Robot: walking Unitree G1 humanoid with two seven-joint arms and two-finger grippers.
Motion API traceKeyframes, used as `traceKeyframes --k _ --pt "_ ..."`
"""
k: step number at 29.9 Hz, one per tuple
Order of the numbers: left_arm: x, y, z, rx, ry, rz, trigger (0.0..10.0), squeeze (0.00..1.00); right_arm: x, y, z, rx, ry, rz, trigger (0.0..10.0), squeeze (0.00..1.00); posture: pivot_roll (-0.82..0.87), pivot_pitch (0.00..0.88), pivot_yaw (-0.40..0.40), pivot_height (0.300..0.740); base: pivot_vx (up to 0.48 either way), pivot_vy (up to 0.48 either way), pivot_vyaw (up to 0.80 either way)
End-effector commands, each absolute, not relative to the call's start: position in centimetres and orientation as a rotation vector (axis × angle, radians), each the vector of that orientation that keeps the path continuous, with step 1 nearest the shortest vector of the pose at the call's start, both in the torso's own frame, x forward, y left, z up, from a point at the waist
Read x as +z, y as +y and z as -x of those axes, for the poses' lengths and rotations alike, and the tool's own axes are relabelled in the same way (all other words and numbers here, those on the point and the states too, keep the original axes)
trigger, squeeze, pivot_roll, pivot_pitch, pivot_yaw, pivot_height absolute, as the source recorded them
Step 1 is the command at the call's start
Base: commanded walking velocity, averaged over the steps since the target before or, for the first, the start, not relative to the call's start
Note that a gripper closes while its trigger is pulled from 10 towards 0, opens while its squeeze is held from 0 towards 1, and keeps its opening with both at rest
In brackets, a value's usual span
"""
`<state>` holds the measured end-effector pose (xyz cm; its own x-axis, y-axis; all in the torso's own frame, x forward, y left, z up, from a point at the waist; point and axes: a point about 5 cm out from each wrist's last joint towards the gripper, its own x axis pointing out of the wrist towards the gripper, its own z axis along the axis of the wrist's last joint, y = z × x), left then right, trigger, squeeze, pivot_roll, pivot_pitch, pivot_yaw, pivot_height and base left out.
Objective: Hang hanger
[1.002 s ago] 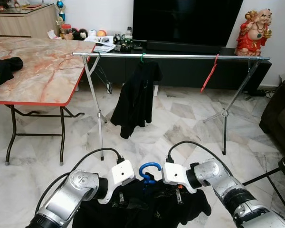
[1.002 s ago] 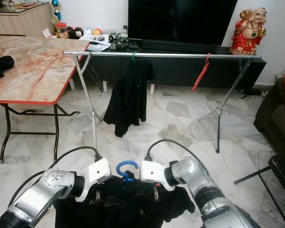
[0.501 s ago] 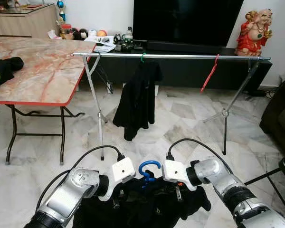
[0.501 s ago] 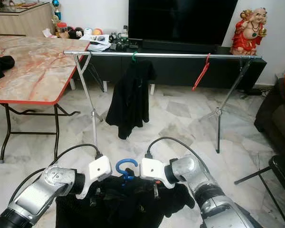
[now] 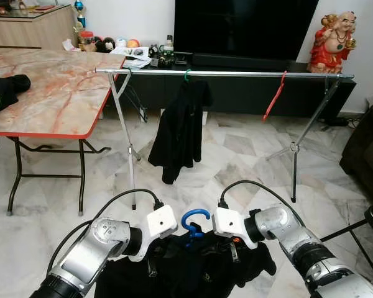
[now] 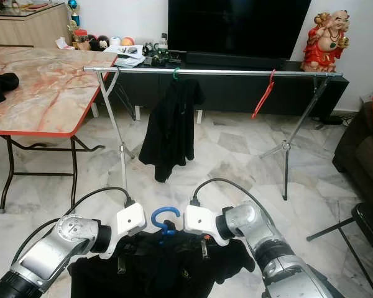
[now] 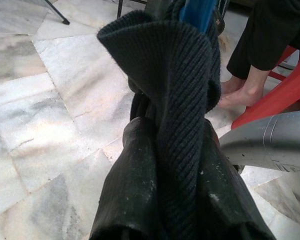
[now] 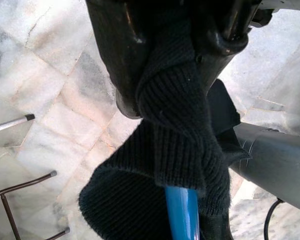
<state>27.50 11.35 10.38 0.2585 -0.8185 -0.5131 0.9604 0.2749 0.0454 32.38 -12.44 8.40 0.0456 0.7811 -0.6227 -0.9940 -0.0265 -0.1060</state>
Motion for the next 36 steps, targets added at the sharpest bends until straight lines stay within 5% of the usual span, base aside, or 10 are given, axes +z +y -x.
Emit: traceKeyframes --k 1,16,18,19,20,21,22,23,36 --pt "10.2 11.0 -27.4 -1.256 0.455 -0.406 0.0 0.00 11.2 -11.9 -33.9 1.438 0.299 0.588 0.0 0.00 0.14 0.000 -0.067 0.740 0.000 0.000 0.00" --pt "10.3 10.9 -27.3 -1.257 0.459 -0.394 0.0 0.00 11.3 -11.8 -34.1 1.425 0.299 0.590 0.0 0.00 0.14 0.000 -0.067 0.740 0.000 0.000 0.00" --pt "10.3 10.9 -27.3 -1.258 0.457 -0.388 0.0 0.00 11.3 -11.8 -34.1 1.420 0.300 0.595 0.9 0.00 0.14 0.000 -0.067 0.740 0.000 0.000 0.00" --pt "10.3 10.9 -27.3 -1.258 0.455 -0.384 0.0 0.00 11.3 -11.9 -34.1 1.417 0.297 0.598 3.0 0.00 0.14 0.000 -0.067 0.740 0.000 0.000 0.00" --pt "10.3 10.9 -27.3 -1.258 0.454 -0.378 0.0 0.00 11.4 -11.9 -34.2 1.411 0.294 0.596 6.5 0.00 0.14 0.000 -0.067 0.740 0.000 0.000 0.00" --pt "10.3 10.9 -27.3 -1.257 0.452 -0.371 0.0 0.00 11.5 -12.0 -34.2 1.411 0.291 0.582 10.0 0.52 0.14 0.000 -0.067 0.740 0.000 0.000 0.00" --pt "10.3 10.8 -27.3 -1.256 0.451 -0.370 0.0 0.00 11.5 -12.0 -34.2 1.413 0.290 0.575 10.0 0.60 0.14 0.000 -0.067 0.740 0.000 0.000 0.00" --pt "10.3 10.8 -27.3 -1.255 0.451 -0.368 0.0 0.00 11.5 -12.1 -34.2 1.417 0.292 0.568 10.0 1.00 0.14 0.000 -0.067 0.740 0.000 0.000 0.00" --pt "10.1 11.3 -27.9 -1.200 0.430 -0.343 0.0 0.00 10.9 -13.4 -33.3 1.521 0.384 0.590 10.0 1.00 0.14 0.000 -0.067 0.740 0.000 0.000 0.00"
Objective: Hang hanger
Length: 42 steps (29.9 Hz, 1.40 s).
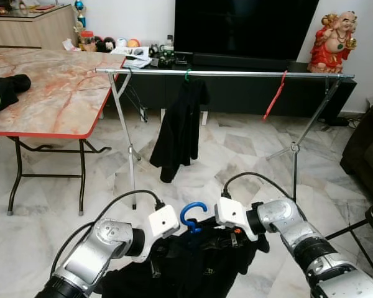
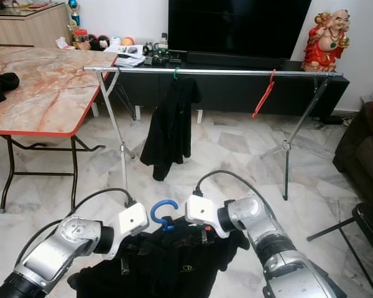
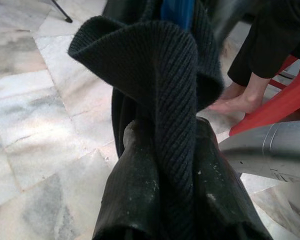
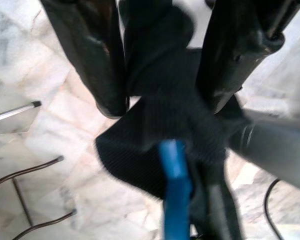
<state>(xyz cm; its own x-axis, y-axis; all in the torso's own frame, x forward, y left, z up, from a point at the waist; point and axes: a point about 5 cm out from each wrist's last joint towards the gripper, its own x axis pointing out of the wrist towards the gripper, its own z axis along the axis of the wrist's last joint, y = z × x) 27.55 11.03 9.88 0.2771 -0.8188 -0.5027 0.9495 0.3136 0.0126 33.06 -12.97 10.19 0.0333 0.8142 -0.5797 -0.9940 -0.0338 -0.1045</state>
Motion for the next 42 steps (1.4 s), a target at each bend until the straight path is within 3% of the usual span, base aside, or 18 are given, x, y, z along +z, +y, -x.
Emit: traceKeyframes --k 1,11,19,20,22,23,25,26,27,30,34,36,38,42 --pt "9.9 11.7 -28.0 -1.181 0.436 -0.341 0.0 0.00 10.6 -13.7 -33.0 1.546 0.417 0.609 10.0 1.00 0.14 0.000 -0.067 0.740 0.000 0.000 0.00" --pt "8.6 12.8 -29.0 -1.043 0.441 -0.307 0.0 0.00 9.9 -15.3 -32.8 1.505 0.478 0.682 10.0 1.00 0.13 0.000 -0.065 0.740 0.000 0.000 0.00" --pt "7.1 13.9 -29.2 -0.878 0.413 -0.270 0.0 0.00 9.5 -16.9 -33.8 1.133 0.354 0.534 10.0 1.00 0.13 0.000 -0.060 0.740 0.000 0.000 0.00" --pt "6.7 14.3 -29.4 -0.799 0.400 -0.284 0.0 0.00 8.6 -17.6 -33.7 0.995 0.357 0.487 10.0 0.93 0.13 0.000 -0.056 0.740 0.000 0.000 0.00" --pt "6.6 14.4 -29.5 -0.776 0.395 -0.289 0.0 0.00 8.3 -17.8 -33.7 0.956 0.361 0.478 10.0 0.93 0.13 0.000 -0.055 0.740 0.000 0.000 0.00" --pt "6.5 14.6 -29.5 -0.733 0.385 -0.285 0.0 0.00 6.8 -18.4 -33.2 0.834 0.391 0.446 10.0 0.00 0.12 0.000 -0.057 0.740 0.000 0.000 0.00" --pt "6.5 14.8 -29.6 -0.691 0.368 -0.282 5.3 0.00 5.1 -19.2 -32.5 0.684 0.434 0.403 10.0 0.00 0.12 0.000 -0.057 0.740 0.000 0.000 0.00" --pt "6.5 14.8 -29.6 -0.671 0.361 -0.277 10.0 0.00 4.1 -19.6 -32.0 0.599 0.473 0.350 10.0 0.00 0.12 0.000 -0.050 0.740 0.000 0.000 0.00" --pt "6.5 14.9 -29.6 -0.640 0.335 -0.258 10.0 0.00 2.1 -20.0 -30.8 0.425 0.526 0.248 10.0 0.00 0.10 0.000 -0.046 0.740 0.000 0.000 0.00" --pt "6.5 14.8 -29.5 -0.628 0.322 -0.248 10.0 0.00 1.0 -20.1 -30.0 0.344 0.562 0.188 10.0 0.00 0.10 0.000 -0.038 0.740 0.000 0.000 0.00" --pt "6.4 15.2 -29.2 -0.503 0.271 -0.219 10.0 0.00 -4.4 -19.4 -24.7 0.070 0.777 -0.001 10.0 0.00 0.11 0.000 -0.026 0.740 0.000 0.000 0.00" --pt "6.4 15.3 -29.0 -0.488 0.260 -0.212 10.0 0.00 -5.3 -19.0 -23.6 0.036 0.820 -0.039 10.0 0.00 0.12 0.000 -0.025 0.740 0.000 0.000 0.00" --pt "6.2 15.8 -28.7 -0.453 0.253 -0.203 10.0 0.00 -6.0 -18.9 -22.6 -0.112 0.838 -0.180 10.0 0.00 0.11 0.000 -0.021 0.740 0.000 0.000 0.00" --pt "5.8 16.6 -28.0 -0.415 0.259 -0.220 10.0 0.00 -7.2 -18.6 -20.8 -0.132 0.908 -0.125 10.0 0.00 0.11 0.000 -0.021 0.740 0.000 0.000 0.00"
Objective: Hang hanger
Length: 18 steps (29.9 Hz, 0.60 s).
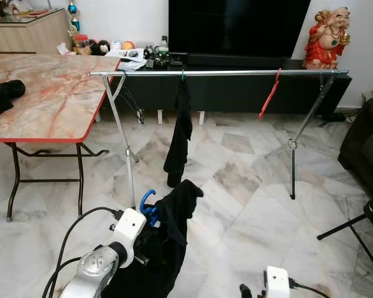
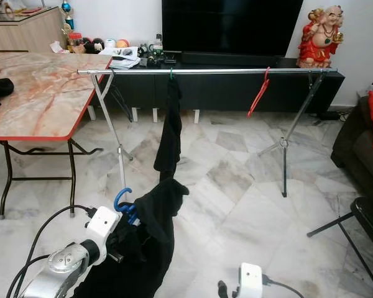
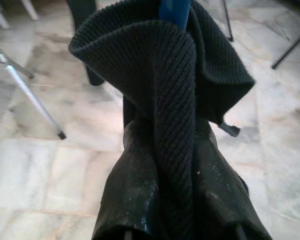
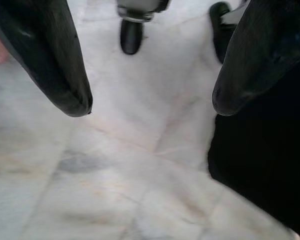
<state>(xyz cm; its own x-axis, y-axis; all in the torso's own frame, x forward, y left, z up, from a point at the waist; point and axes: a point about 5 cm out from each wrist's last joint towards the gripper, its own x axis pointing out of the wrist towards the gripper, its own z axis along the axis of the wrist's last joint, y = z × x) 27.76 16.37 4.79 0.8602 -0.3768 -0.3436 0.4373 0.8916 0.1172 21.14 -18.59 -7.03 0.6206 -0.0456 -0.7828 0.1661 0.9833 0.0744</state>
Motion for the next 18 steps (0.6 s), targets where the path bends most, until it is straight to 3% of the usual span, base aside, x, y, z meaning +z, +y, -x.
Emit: traceKeyframes --k 1,8,18 --pt "5.6 16.6 -27.8 -0.416 0.262 -0.228 10.0 0.00 -7.6 -18.5 -20.2 -0.123 0.931 -0.104 10.0 0.00 0.11 0.000 -0.027 0.740 0.000 0.000 0.00" --pt "5.1 16.1 -26.7 -0.436 0.282 -0.226 10.0 0.00 -8.0 -18.8 -19.3 -0.149 0.952 -0.105 10.0 0.00 0.09 0.000 -0.023 0.740 0.000 0.000 0.00" --pt "5.0 15.5 -26.7 -0.456 0.289 -0.240 10.0 0.00 -8.5 -19.9 -17.9 -0.169 0.994 -0.063 10.0 0.00 0.11 0.000 -0.017 0.740 0.305 0.000 0.00"
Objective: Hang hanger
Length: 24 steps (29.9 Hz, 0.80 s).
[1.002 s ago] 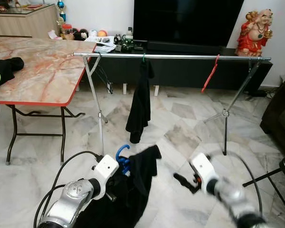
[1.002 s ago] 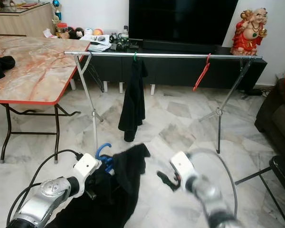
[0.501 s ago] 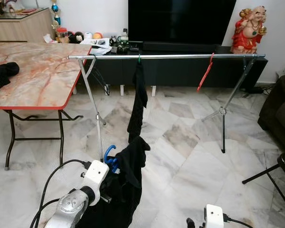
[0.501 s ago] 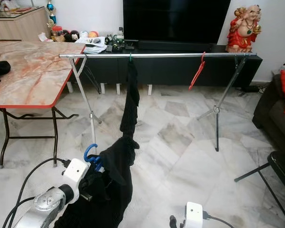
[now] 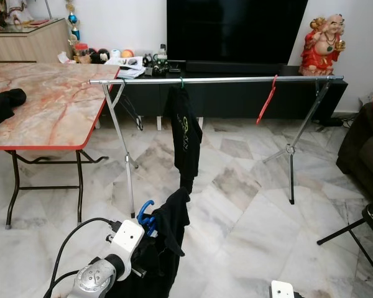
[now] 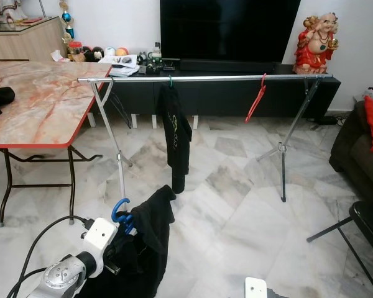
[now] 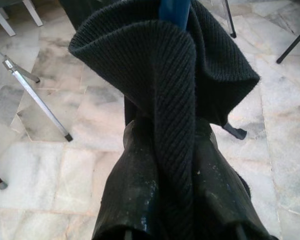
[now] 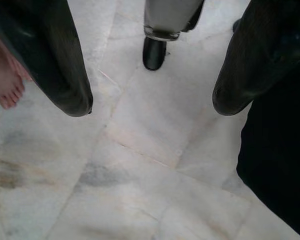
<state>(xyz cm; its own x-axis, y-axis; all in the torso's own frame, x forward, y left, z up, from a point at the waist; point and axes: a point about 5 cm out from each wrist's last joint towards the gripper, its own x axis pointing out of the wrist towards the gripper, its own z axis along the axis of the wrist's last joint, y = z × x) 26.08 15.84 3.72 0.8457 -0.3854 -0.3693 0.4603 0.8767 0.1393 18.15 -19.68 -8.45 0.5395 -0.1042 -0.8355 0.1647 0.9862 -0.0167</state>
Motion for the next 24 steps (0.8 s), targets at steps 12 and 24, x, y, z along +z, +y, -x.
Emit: traceKeyframes --k 12,24 --pt "4.7 15.8 -26.4 -0.450 0.306 -0.236 10.0 0.00 -9.1 -19.9 -16.6 -0.135 1.025 -0.052 10.0 0.00 0.11 0.000 -0.016 0.740 0.336 0.000 0.00" --pt "4.5 16.1 -26.3 -0.421 0.315 -0.224 10.0 0.00 -9.3 -19.9 -16.0 -0.112 1.036 -0.004 10.0 0.00 0.11 0.000 -0.015 0.740 0.364 0.000 0.00"
